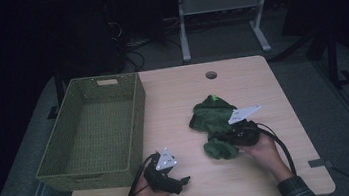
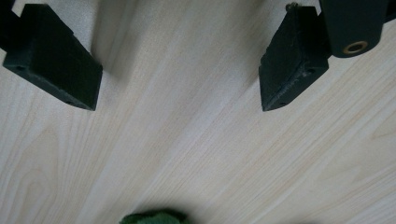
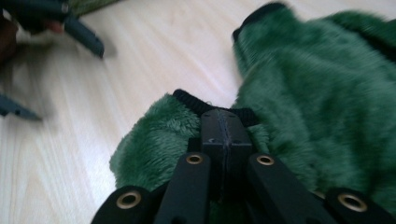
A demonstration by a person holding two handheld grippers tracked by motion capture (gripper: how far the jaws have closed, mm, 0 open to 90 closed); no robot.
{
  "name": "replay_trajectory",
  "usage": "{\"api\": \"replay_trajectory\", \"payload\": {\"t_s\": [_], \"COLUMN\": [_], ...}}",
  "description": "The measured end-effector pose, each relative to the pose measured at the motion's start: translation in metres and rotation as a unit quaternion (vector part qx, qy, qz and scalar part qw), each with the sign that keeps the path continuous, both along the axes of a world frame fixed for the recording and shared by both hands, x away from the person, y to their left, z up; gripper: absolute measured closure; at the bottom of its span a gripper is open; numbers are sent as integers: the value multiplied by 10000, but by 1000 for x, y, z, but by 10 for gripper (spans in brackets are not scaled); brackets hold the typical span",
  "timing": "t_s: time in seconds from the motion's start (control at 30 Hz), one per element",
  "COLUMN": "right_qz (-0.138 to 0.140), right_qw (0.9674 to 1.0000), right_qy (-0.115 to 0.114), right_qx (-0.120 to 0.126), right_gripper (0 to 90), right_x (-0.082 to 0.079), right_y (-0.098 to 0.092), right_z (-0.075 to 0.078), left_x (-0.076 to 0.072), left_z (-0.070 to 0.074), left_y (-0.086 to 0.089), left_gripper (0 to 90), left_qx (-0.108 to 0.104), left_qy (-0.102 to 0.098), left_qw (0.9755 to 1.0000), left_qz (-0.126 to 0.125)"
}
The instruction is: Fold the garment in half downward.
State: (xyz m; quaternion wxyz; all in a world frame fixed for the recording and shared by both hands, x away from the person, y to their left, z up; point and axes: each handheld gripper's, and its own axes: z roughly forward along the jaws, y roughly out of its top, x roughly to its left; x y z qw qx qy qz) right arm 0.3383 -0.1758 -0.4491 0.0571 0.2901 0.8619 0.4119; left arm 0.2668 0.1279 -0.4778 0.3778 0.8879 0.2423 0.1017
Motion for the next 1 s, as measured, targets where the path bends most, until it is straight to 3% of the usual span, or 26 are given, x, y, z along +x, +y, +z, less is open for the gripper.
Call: {"api": "replay_trajectory", "payload": {"t_s": [0.17, 0.23, 0.5, 0.6, 0.73, 1.0], "right_qz": [71, 50, 59, -4, -228, -470], "right_qw": [9998, 9995, 9994, 9997, 9994, 9980], "right_qy": [108, 285, 338, 238, -118, -226], "right_qx": [-132, -91, -12, 19, 215, 361], "right_gripper": [900, 900, 900, 861, 749, 630], "right_x": [-5, -5, -3, -5, -8, -6], "right_y": [3, 1, 1, -1, -13, -27], "right_z": [-11, -12, -14, -10, 6, 23], "left_x": [0, 0, 1, 2, 6, 20], "left_z": [0, 0, 0, 0, 3, 20], "left_y": [0, 0, -2, -4, -8, -14], "left_gripper": [129, 129, 126, 125, 131, 137], "left_qx": [6, 10, 14, 7, 64, -42], "left_qy": [-1, 9, 3, 11, 85, 29], "left_qw": [10000, 10000, 10000, 10000, 9999, 10000], "left_qz": [-6, -3, 7, 47, 33, -13]}}
